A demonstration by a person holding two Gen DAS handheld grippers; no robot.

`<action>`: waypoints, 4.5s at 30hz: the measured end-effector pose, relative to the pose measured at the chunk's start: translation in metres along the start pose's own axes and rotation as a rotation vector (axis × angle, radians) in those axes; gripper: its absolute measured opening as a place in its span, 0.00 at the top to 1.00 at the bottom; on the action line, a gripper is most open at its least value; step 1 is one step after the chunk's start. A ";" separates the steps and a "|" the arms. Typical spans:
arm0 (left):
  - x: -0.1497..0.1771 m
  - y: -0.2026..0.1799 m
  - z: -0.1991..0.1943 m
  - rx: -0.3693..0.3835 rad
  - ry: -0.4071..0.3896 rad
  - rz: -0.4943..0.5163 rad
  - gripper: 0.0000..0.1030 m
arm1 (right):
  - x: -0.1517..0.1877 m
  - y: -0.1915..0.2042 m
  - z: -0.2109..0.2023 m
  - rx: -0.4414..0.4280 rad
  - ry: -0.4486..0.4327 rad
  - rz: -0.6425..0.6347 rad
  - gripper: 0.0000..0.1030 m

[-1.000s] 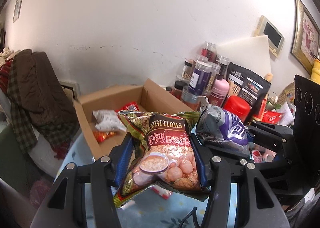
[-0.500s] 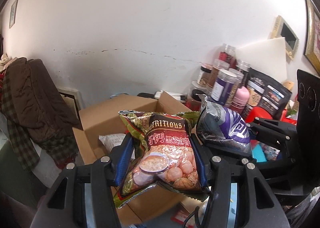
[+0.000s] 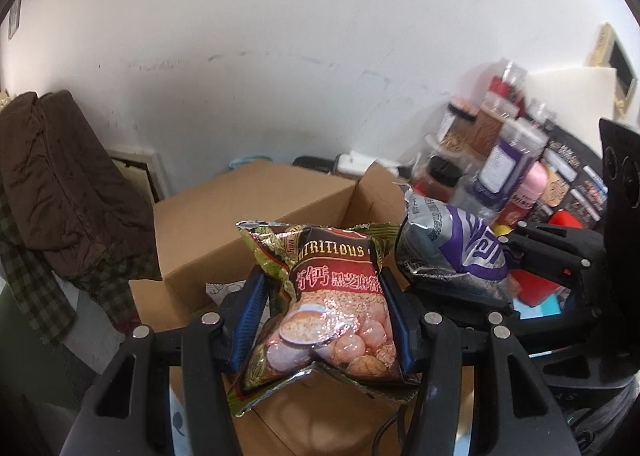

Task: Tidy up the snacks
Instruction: 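Carry both held bags up over the cardboard box, then open both grippers to drop the two bags into the box, then withdraw both grippers from the box toward the lollipop on the cloth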

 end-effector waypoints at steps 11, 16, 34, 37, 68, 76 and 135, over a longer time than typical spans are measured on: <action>0.037 0.012 0.045 -0.052 0.167 0.007 0.47 | 0.033 -0.018 0.039 -0.013 0.158 0.069 0.64; 0.053 0.018 0.055 -0.071 0.233 -0.005 0.47 | 0.050 -0.024 0.046 0.008 0.211 0.068 0.64; 0.071 0.021 0.068 -0.143 0.325 0.050 0.47 | 0.082 -0.032 0.055 0.039 0.331 0.062 0.61; 0.067 0.020 0.065 -0.138 0.297 0.053 0.47 | 0.081 -0.031 0.053 0.055 0.328 0.044 0.61; -0.031 -0.024 -0.060 -0.186 -0.026 0.089 0.36 | -0.020 -0.013 -0.058 0.172 0.038 -0.035 0.53; -0.048 -0.047 -0.122 -0.189 -0.127 0.113 0.36 | -0.045 0.010 -0.117 0.182 -0.082 -0.054 0.48; 0.172 -0.085 -0.167 -0.155 0.016 -0.073 0.21 | 0.168 0.034 -0.193 0.275 -0.059 0.171 0.25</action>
Point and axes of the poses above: each gripper's, at about its wrist camera, not at the fingertips, and z roughly the way its jaws point, y to its left, x to its underside, the point moved 10 cm from there along z, roughly the way its jaws point, and after that the axes turned 15 degrees about -y, right-handed, at the moved point
